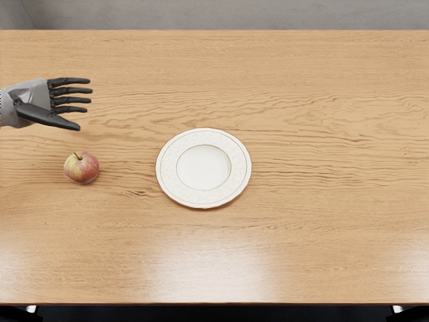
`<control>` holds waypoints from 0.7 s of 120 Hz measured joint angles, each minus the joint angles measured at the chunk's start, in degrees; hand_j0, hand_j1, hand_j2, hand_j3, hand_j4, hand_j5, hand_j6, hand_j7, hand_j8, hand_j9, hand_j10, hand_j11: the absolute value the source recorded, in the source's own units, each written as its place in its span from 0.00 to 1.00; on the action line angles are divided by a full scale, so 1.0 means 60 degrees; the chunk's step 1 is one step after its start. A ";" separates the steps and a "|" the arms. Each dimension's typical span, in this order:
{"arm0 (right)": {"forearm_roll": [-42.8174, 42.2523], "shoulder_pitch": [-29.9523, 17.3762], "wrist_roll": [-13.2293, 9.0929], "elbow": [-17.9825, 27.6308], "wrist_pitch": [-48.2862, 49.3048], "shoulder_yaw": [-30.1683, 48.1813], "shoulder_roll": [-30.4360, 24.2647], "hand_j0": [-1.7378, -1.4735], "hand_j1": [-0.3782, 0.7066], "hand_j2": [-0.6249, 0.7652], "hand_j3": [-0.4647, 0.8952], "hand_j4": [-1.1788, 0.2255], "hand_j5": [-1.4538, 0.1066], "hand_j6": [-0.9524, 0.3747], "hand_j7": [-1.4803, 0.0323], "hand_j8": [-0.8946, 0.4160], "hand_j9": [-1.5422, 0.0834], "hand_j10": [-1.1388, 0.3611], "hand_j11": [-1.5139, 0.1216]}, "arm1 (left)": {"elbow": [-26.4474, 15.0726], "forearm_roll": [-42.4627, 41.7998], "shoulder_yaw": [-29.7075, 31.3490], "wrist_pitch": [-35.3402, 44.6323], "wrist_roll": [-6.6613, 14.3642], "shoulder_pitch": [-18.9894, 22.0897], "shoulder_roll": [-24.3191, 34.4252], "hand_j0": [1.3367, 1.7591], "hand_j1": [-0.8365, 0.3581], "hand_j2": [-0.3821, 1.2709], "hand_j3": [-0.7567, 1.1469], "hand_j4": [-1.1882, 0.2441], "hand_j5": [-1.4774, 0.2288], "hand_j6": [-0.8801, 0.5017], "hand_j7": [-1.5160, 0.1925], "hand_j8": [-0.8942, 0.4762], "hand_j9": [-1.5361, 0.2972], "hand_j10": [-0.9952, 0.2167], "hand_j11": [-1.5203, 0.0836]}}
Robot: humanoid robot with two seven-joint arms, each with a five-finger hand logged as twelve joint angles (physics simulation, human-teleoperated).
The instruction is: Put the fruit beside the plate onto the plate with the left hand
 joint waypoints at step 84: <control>0.0000 -0.0024 0.0000 -0.0007 0.0000 -0.0004 0.0000 0.30 0.07 0.44 0.34 0.81 0.90 0.69 0.95 0.65 0.92 0.73 0.90 | 0.0129 -0.0042 0.0038 0.0000 0.0019 0.0115 0.0671 0.76 0.75 0.26 0.40 0.66 0.68 0.46 0.70 0.47 0.66 0.62 0.75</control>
